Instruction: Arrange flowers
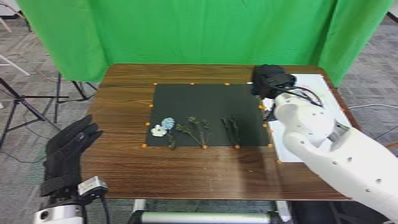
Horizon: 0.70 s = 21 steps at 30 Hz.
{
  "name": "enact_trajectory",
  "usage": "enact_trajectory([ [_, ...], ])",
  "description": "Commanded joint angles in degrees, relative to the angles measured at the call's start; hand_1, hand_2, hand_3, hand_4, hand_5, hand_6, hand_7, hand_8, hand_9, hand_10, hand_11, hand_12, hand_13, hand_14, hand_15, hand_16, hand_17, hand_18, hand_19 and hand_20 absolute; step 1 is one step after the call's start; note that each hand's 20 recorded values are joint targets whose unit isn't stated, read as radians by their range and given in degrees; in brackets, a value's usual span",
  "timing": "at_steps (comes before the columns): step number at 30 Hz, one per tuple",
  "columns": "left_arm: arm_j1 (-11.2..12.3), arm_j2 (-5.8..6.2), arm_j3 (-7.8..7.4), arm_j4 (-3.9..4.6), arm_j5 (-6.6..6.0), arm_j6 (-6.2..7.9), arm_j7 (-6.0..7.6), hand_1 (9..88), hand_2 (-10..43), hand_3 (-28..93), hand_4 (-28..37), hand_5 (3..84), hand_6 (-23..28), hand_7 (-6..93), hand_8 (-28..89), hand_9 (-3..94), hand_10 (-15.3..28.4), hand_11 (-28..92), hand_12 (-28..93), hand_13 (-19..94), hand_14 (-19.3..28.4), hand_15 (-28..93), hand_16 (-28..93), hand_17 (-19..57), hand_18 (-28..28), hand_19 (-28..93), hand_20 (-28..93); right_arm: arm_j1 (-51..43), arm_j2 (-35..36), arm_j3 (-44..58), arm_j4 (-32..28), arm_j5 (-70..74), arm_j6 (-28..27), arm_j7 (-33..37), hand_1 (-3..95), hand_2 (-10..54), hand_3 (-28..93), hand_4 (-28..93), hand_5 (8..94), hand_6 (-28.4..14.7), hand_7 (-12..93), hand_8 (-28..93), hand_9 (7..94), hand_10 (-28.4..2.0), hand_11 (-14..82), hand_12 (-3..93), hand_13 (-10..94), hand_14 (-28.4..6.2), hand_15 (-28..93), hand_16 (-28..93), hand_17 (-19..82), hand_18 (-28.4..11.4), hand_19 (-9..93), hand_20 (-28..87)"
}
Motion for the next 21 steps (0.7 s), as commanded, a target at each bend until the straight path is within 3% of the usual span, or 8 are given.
enact_trajectory([
  [1, 0.4, 0.21, -0.43, -0.39, 0.62, -0.48, -0.59, 26.7, 3.1, 83, -19.3, 42.8, 12.0, 16.0, -11, 34.5, 20.3, 40, 7, 24, 26.9, 67, -17, -9.3, 21.2, 59, 4, 2.5, -8.4, -5.4, -0.8, -1.9, 0.3, -2.9, 54.9, -6.9, 75, -28, 79.1, -2.1, 27, 5, 86.2, -8.7, 23.4, 33.6, 78, -4.7, 74, 20, 44, -19.6, 93, 14],
  [10, -0.6, 0.18, -0.44, -0.09, 1.12, -1.47, -1.44, 26.7, 3.1, 83, -19.3, 42.7, 12.0, 16.0, -11, 34.6, 20.2, 40, 7, 24, 26.8, 67, -17, -9.2, 21.2, 59, 4, 5.3, -15.5, -10.0, 3.4, -2.9, 1.7, -3.1, 54.8, -6.9, 75, -28, 79.1, -2.0, 27, 5, 86.1, -8.9, 23.6, 33.2, 78, -4.6, 73, 20, 44, -19.6, 93, 13],
  [21, -1.8, -0.46, -0.63, 0.4, 1.76, -2.94, -3.06, 26.6, 3.0, 83, -19.2, 42.7, 12.0, 16.0, -11, 34.6, 20.2, 40, 7, 24, 26.9, 67, -17, -9.2, 21.2, 59, 4, 0.9, -25.2, -7.5, 8.4, -8.0, -3.1, -4.4, 54.5, -6.9, 75, -28, 79.1, -1.9, 27, 4, 85.9, -9.1, 23.8, 32.8, 78, -4.6, 73, 20, 43, -19.5, 93, 13],
])
